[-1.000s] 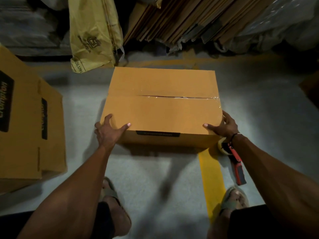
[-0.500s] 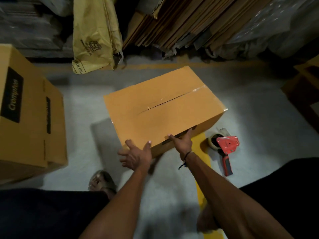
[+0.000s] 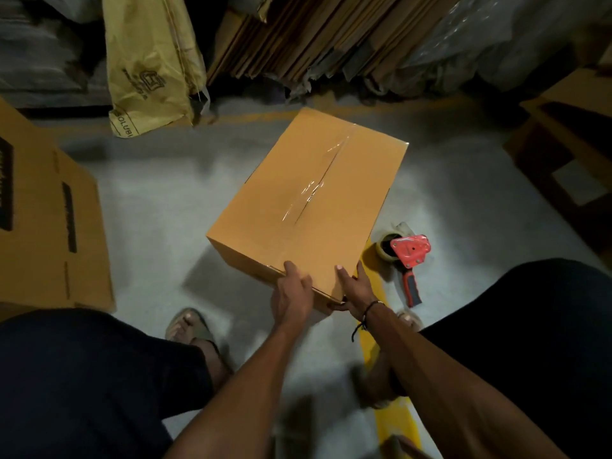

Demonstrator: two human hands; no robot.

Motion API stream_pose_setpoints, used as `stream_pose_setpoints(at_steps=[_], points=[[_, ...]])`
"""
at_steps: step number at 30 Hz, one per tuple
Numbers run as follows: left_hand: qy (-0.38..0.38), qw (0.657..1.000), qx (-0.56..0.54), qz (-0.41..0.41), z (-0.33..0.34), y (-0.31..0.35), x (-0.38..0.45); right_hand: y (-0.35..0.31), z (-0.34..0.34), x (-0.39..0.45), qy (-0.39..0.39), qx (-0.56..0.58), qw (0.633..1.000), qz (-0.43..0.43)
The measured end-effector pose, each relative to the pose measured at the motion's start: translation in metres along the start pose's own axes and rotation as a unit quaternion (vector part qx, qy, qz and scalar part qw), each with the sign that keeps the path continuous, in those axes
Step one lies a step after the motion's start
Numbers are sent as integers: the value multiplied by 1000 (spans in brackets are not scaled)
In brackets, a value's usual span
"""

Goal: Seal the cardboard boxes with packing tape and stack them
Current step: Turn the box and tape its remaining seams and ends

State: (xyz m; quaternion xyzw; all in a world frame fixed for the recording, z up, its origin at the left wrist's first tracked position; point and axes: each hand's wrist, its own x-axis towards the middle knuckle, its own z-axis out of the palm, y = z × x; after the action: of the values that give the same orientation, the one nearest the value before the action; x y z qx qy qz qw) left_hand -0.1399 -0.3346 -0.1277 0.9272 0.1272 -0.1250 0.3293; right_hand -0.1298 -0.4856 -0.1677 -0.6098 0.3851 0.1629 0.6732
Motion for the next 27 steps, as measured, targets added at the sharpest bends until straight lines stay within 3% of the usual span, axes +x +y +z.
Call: stream_pose_setpoints(at_steps=[3, 5, 9, 12, 14, 22, 25, 27], points=[[109, 993, 25, 23, -22, -8, 21, -12, -11, 8, 21, 19, 1000, -7], [144, 985, 85, 36, -35, -16, 39, -14, -23, 30, 97, -49, 991, -77], [42, 975, 213, 55, -54, -20, 73, -38, -60, 75, 239, -115, 952, -155], [-62, 975, 204, 58, -54, -21, 88, -80, -74, 71, 228, -96, 961, -125], [-79, 980, 171, 59, -49, -20, 90, -95, -77, 69, 220, -96, 965, -107], [-31, 983, 159, 84, -38, -10, 85, -101, -84, 73, 236, -83, 956, -151], [-3, 974, 216, 63, -32, 1, 84, -105, -95, 80, 200, -88, 965, -147], [51, 963, 259, 60, -26, 18, 84, -107, -109, 83, 216, -81, 965, -127]])
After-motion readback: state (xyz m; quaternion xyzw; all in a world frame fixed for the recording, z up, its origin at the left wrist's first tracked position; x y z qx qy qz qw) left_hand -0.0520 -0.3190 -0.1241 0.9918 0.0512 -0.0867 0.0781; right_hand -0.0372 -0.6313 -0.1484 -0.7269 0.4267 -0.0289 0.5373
